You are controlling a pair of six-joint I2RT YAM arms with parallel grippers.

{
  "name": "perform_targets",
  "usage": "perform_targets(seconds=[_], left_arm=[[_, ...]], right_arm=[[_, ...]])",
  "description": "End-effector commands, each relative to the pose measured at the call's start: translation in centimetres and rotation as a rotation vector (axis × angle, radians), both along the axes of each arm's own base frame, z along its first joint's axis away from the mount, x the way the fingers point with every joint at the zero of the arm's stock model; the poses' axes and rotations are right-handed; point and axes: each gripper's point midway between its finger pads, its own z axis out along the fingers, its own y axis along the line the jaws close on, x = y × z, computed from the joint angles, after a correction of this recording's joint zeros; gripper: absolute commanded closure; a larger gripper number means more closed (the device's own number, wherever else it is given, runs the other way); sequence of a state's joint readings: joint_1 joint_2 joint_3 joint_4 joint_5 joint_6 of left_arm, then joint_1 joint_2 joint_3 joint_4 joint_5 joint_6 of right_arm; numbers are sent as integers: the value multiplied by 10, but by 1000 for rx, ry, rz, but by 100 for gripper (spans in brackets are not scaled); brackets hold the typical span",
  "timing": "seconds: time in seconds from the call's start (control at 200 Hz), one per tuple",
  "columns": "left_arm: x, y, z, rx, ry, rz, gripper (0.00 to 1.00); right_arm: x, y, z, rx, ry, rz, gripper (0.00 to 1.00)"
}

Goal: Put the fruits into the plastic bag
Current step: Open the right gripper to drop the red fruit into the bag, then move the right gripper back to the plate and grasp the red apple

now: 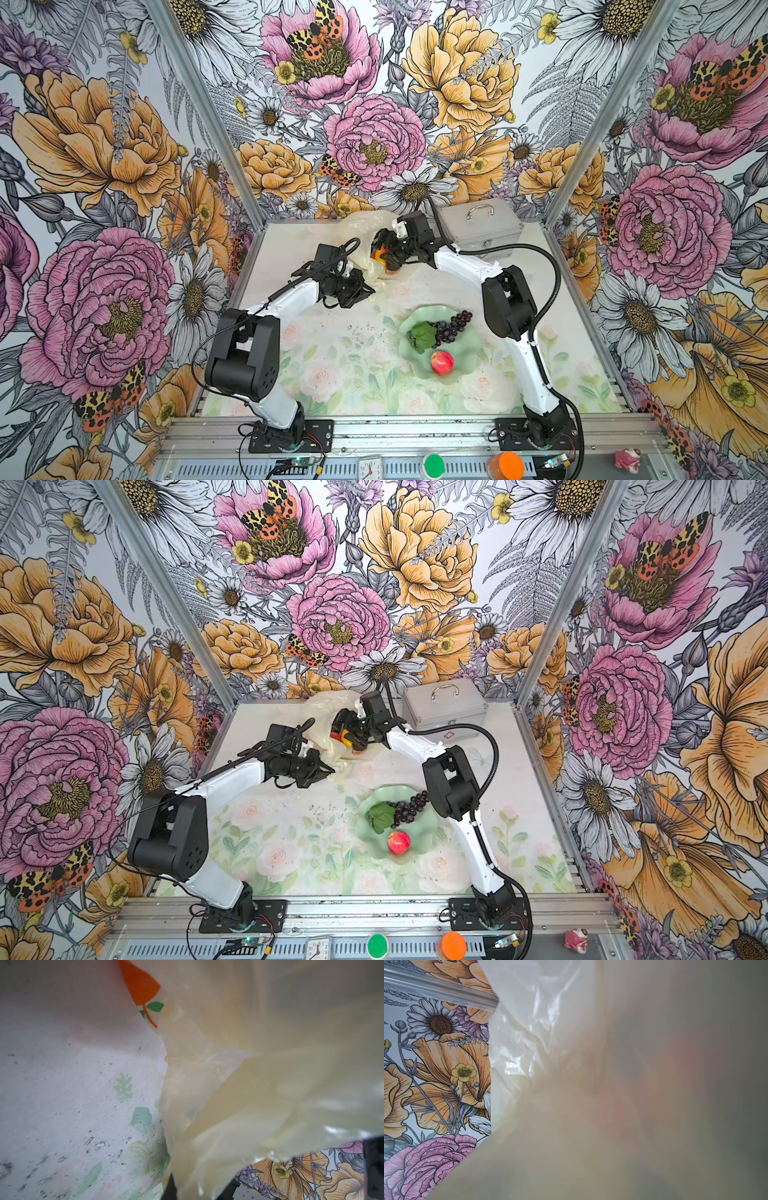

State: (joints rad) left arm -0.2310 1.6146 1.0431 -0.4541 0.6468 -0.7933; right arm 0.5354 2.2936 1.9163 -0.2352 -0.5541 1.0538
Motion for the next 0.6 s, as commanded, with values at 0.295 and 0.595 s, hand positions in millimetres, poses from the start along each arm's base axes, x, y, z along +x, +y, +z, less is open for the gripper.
perform_targets(seconds=[0.295,0.595], left_arm=[[-9,12,-2,23,-10,11,100],[-8,18,-6,25,-13,2,100]], right_arm=[[-77,-51,54,-132,-39,87,15],[-163,-112,56,-369,4,162,15]])
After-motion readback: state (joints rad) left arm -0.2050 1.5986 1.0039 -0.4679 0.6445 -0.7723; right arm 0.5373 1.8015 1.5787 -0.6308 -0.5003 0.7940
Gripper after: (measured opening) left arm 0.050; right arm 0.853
